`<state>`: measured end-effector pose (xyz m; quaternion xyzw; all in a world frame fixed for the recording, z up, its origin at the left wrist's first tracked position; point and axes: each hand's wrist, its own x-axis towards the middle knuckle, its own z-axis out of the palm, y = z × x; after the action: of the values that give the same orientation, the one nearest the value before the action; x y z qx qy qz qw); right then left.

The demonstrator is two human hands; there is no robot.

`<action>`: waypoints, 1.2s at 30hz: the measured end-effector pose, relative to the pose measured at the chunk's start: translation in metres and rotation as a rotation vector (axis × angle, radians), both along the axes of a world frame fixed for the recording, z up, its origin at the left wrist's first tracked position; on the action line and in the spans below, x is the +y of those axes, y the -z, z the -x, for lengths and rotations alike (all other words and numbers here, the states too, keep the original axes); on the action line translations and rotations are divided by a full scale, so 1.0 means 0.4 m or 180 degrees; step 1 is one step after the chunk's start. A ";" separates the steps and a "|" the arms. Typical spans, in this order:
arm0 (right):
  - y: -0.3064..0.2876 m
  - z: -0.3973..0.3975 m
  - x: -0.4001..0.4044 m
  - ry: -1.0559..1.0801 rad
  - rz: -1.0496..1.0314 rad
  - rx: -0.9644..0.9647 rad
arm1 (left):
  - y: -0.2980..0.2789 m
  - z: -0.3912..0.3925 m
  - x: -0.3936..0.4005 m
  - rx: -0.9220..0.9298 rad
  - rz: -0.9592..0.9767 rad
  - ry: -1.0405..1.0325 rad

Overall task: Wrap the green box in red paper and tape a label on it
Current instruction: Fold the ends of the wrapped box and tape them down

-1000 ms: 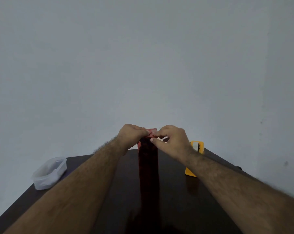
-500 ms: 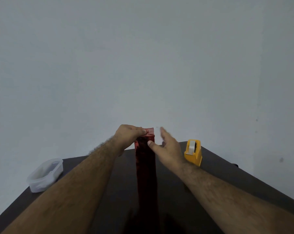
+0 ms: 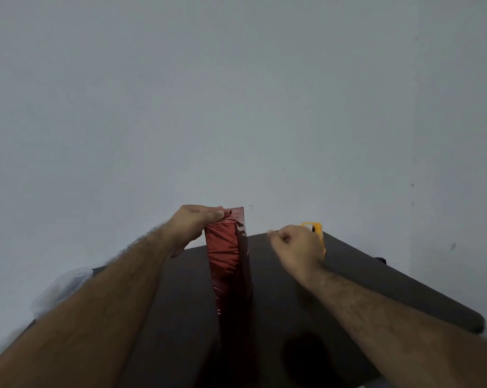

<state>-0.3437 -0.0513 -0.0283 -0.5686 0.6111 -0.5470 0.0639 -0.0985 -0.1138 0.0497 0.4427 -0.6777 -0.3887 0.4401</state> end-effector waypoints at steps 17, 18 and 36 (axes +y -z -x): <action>-0.064 0.154 -0.180 0.0424 -0.2190 -0.2362 | 0.001 0.014 0.012 0.0263 -0.0163 0.0355; -0.065 0.155 -0.182 0.0431 -0.2169 -0.2409 | 0.000 0.014 0.012 0.0248 -0.0154 0.0353; 0.020 0.060 -0.090 0.0559 -0.0316 -0.3213 | 0.003 0.006 -0.024 0.0048 -0.0017 0.0362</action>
<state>-0.3677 -0.0875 -0.0363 -0.1765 0.5748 -0.7270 0.3316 -0.1009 -0.1234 0.0484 0.4017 -0.6974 -0.4182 0.4211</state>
